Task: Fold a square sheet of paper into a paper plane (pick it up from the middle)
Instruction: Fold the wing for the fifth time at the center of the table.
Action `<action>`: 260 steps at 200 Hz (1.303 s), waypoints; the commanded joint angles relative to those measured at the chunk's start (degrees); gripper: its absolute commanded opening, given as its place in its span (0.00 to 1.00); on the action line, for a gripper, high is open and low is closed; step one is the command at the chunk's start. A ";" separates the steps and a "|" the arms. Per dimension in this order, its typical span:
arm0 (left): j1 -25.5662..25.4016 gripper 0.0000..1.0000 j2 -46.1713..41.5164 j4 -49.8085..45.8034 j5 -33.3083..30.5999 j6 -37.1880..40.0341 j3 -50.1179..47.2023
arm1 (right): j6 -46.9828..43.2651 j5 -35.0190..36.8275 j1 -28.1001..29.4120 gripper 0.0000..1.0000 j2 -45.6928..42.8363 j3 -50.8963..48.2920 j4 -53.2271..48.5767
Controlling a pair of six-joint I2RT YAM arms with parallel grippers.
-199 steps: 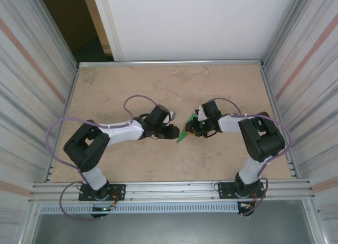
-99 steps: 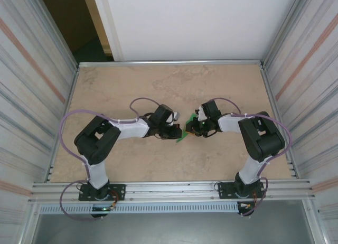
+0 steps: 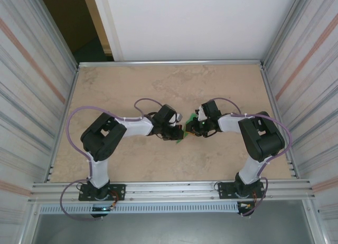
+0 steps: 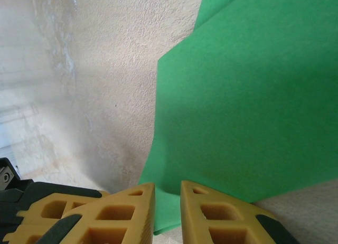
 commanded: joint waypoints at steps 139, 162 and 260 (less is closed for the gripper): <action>-2.98 0.03 -0.23 -7.32 -3.95 1.52 -1.27 | 0.10 4.56 -0.10 0.19 2.71 0.09 -3.77; -3.87 0.03 -1.09 -8.36 -5.17 1.48 -2.33 | 0.35 5.00 -0.21 0.19 3.15 0.42 -4.16; -6.88 0.03 -12.89 -10.25 -6.90 -1.27 -10.46 | 1.13 6.75 -0.23 0.19 4.10 0.50 -5.61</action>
